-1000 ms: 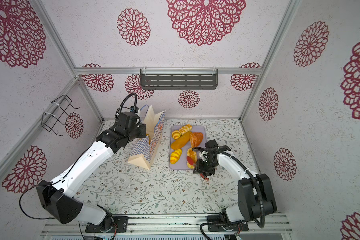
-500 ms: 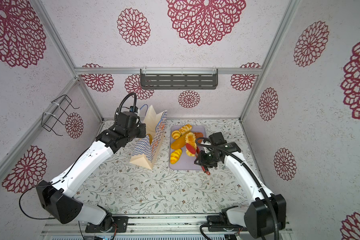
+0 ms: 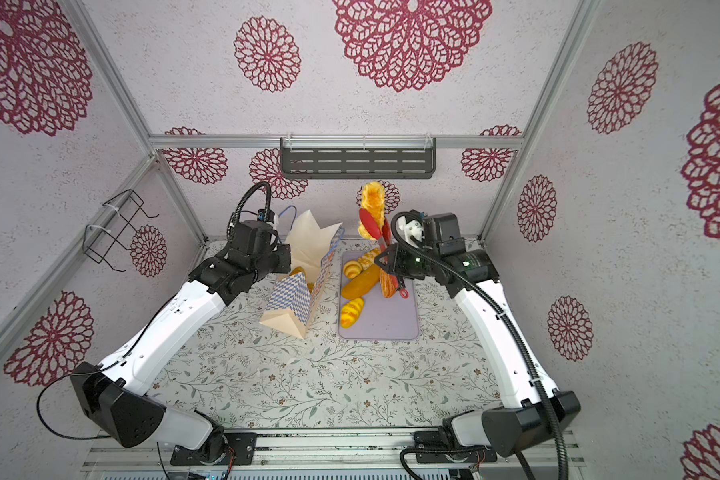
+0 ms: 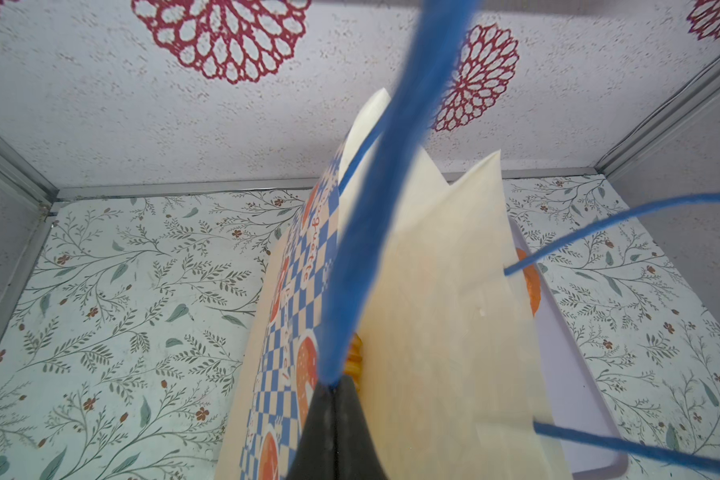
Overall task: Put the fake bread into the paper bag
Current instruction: 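Carry the ridged pastry over the bag opening with the right gripper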
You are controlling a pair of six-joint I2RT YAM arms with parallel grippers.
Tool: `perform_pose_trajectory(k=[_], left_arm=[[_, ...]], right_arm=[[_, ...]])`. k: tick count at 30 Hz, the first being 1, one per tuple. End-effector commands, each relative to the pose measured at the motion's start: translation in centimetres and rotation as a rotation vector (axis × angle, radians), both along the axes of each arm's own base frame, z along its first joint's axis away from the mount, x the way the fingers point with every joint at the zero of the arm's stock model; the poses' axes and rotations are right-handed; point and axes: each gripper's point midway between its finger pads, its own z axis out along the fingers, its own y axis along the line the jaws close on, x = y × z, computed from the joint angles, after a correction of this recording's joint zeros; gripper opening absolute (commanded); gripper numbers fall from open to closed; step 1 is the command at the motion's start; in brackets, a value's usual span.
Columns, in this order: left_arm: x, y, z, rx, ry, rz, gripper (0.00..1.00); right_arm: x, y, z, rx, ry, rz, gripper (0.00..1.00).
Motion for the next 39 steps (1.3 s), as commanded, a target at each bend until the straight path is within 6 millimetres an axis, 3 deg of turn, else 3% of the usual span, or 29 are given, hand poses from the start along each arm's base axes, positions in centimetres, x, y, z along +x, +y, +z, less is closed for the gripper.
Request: perform_pose_trajectory(k=[1, 8, 14, 31, 39], left_arm=[[0.4, 0.4, 2.3, -0.005, -0.056, 0.017, 0.00], [0.5, 0.5, 2.8, -0.004, -0.066, 0.024, 0.00], [0.6, 0.4, 2.8, -0.003, -0.063, 0.027, 0.00], [0.8, 0.1, 2.5, -0.011, -0.056, 0.025, 0.00], [0.8, -0.2, 2.4, -0.004, -0.051, 0.012, 0.00]], right_arm=[[0.2, 3.4, 6.0, 0.129, -0.144, 0.083, 0.36], [0.5, 7.5, 6.9, 0.148, -0.146, 0.170, 0.36], [-0.2, 9.0, 3.9, 0.128, -0.082, 0.199, 0.37], [-6.1, 6.9, -5.0, -0.065, 0.114, 0.284, 0.39], [-6.7, 6.4, -7.4, -0.151, 0.168, 0.308, 0.42]])
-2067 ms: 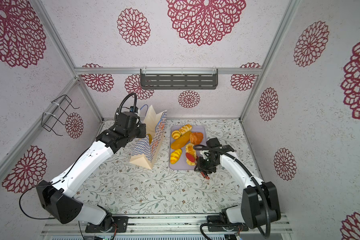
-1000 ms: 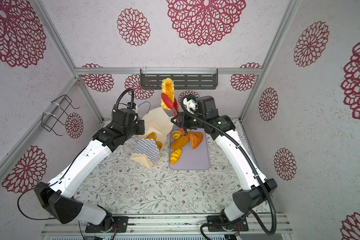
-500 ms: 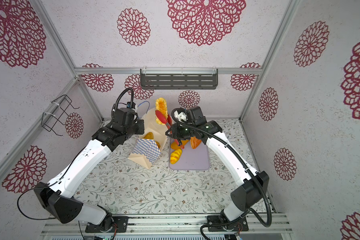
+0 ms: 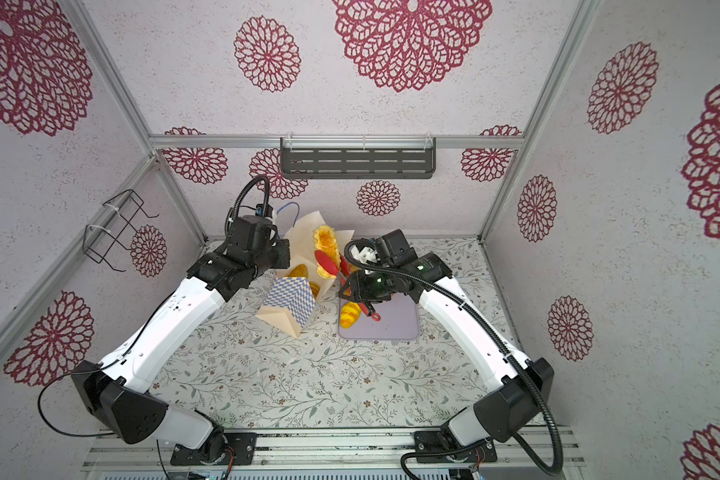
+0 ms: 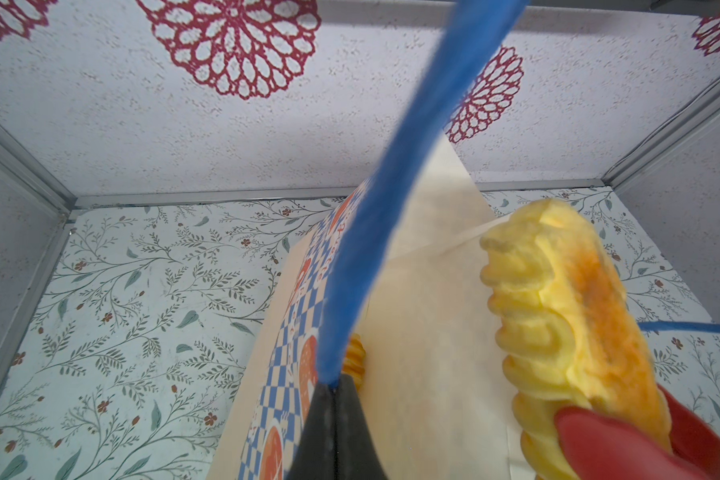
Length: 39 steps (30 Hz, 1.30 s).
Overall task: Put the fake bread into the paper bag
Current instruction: 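Carry the ridged pastry over the bag opening with the right gripper, then open the tongs to drop the ridged pastry into the bag, then move the open tongs back over the tray with the right gripper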
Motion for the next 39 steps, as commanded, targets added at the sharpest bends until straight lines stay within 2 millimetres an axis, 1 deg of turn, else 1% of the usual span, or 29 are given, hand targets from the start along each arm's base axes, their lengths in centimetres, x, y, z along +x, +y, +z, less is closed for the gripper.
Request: perform_pose_trajectory(k=[1, 9, 12, 14, 17, 24, 27, 31, 34, 37, 39], left_arm=[[0.4, -0.4, 1.7, -0.018, -0.047, -0.010, 0.00], [0.1, -0.8, 1.7, -0.020, -0.047, -0.025, 0.00], [0.0, -1.0, 1.7, -0.023, -0.047, -0.037, 0.00], [0.0, -1.2, 1.7, -0.023, -0.048, -0.045, 0.00], [-0.1, -1.3, 1.7, -0.023, -0.048, -0.046, 0.00], [-0.1, -1.2, 1.6, -0.016, -0.047, -0.042, 0.00], [-0.1, -1.1, 1.3, -0.013, -0.042, -0.036, 0.00], [0.0, -1.2, 0.9, -0.011, -0.033, -0.033, 0.00], [-0.1, -1.0, 0.8, -0.010, -0.031, -0.027, 0.00], [0.0, -1.0, 0.8, -0.009, -0.031, -0.025, 0.00], [0.0, -1.0, 0.8, -0.009, -0.032, -0.028, 0.00]], right_arm=[[-0.3, -0.1, 0.4, -0.016, -0.042, 0.040, 0.42], [0.4, 0.7, -0.4, -0.025, -0.032, 0.042, 0.50], [0.8, 0.9, -0.3, -0.022, -0.035, 0.034, 0.55], [1.1, 1.0, 0.1, -0.013, -0.049, 0.028, 0.58], [1.5, 1.1, 0.8, -0.004, -0.071, 0.019, 0.61], [2.2, 1.0, 1.8, -0.008, -0.107, 0.003, 0.61], [2.5, 0.6, 2.9, -0.009, -0.142, -0.013, 0.61], [2.9, -0.9, 5.6, 0.005, -0.224, -0.066, 0.61], [3.3, -2.8, 7.8, 0.025, -0.282, -0.130, 0.61], [3.8, -5.8, 9.5, 0.039, -0.317, -0.214, 0.59], [4.0, -7.9, 10.0, 0.041, -0.331, -0.270, 0.59]])
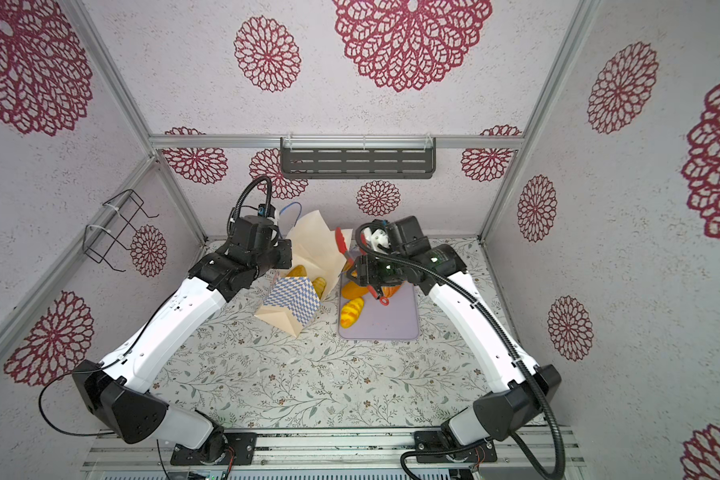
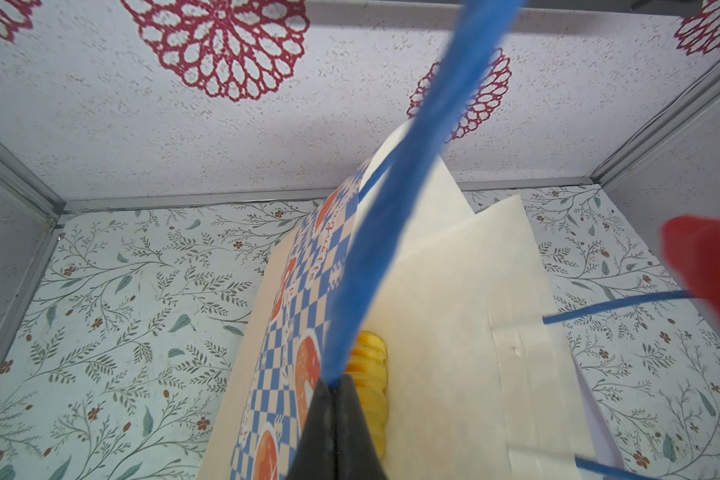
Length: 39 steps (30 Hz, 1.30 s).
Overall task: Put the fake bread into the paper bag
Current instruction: 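Move the open tongs back over the tray with the right gripper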
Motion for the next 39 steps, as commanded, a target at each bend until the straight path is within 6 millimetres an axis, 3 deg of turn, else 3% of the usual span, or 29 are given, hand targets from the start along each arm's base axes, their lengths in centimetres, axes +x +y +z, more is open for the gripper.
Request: perform_pose_trajectory(k=[1, 4, 7, 18, 23, 30, 39], left_arm=[[0.1, -0.2, 0.8, -0.003, -0.027, -0.004, 0.00], [0.1, -0.2, 1.0, -0.006, -0.032, -0.005, 0.00], [0.0, -0.2, 1.0, -0.007, -0.031, -0.008, 0.00], [0.1, -0.7, 0.3, -0.027, -0.030, -0.026, 0.00], [0.0, -0.7, 0.2, -0.036, -0.034, -0.030, 0.00], [0.1, -0.8, -0.2, -0.047, -0.028, -0.035, 0.00], [0.2, -0.7, -0.4, -0.049, -0.024, -0.031, 0.00]], right_arm=[[0.1, -4.3, 4.7, 0.050, -0.138, -0.115, 0.59], [0.6, -7.0, 3.7, 0.048, -0.116, -0.181, 0.59], [1.5, -8.8, 1.1, 0.050, -0.053, -0.226, 0.59], [4.5, -10.0, -12.2, 0.142, 0.238, -0.267, 0.59], [5.2, -10.6, -16.4, 0.156, 0.322, -0.287, 0.59], [5.9, -10.0, -19.0, 0.189, 0.385, -0.273, 0.60], [6.4, -9.5, -20.6, 0.207, 0.427, -0.258, 0.64]])
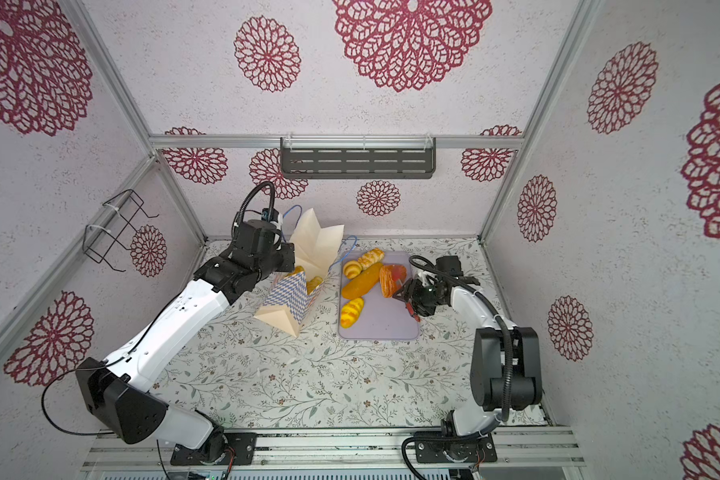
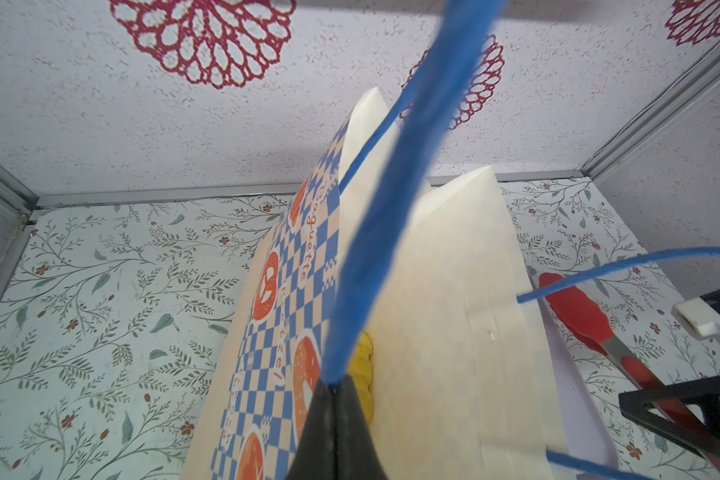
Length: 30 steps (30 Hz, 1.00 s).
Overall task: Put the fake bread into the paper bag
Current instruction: 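Move the open tongs back over the tray with the right gripper, then lower the right gripper's tongs around the orange bread on the tray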
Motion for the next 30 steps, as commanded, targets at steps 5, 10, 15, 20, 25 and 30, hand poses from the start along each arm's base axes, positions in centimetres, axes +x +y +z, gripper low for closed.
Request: perform_pose_trajectory(k=[5, 10, 15, 20, 25, 30], left_arm=[[0.0, 0.0, 1.0, -0.030, -0.030, -0.006, 0.00], [0.0, -0.1, 1.0, -0.030, -0.030, -0.007, 0.00], [0.1, -0.1, 0.9, -0.029, -0.026, -0.007, 0.00], [0.0, -0.2, 0.8, -0.027, -0.022, -0.008, 0.00], [0.1, -0.1, 0.7, -0.026, -0.019, -0.005, 0.00], [0.1, 0.0, 0.7, -0.023, -0.018, -0.001, 0.00]], right_arm=[[1.1, 0.7, 0.3, 0.048, -0.023, 0.020, 0.65], [1.4, 1.1, -0.3, 0.055, -0.011, 0.030, 0.67], [1.7, 1.8, -0.5, 0.066, -0.007, 0.043, 0.68], [2.1, 2.3, -0.7, 0.068, -0.003, 0.057, 0.68], [2.7, 2.7, -0.7, 0.077, -0.007, 0.068, 0.68], [3.0, 2.9, -0.7, 0.092, -0.013, 0.070, 0.68]])
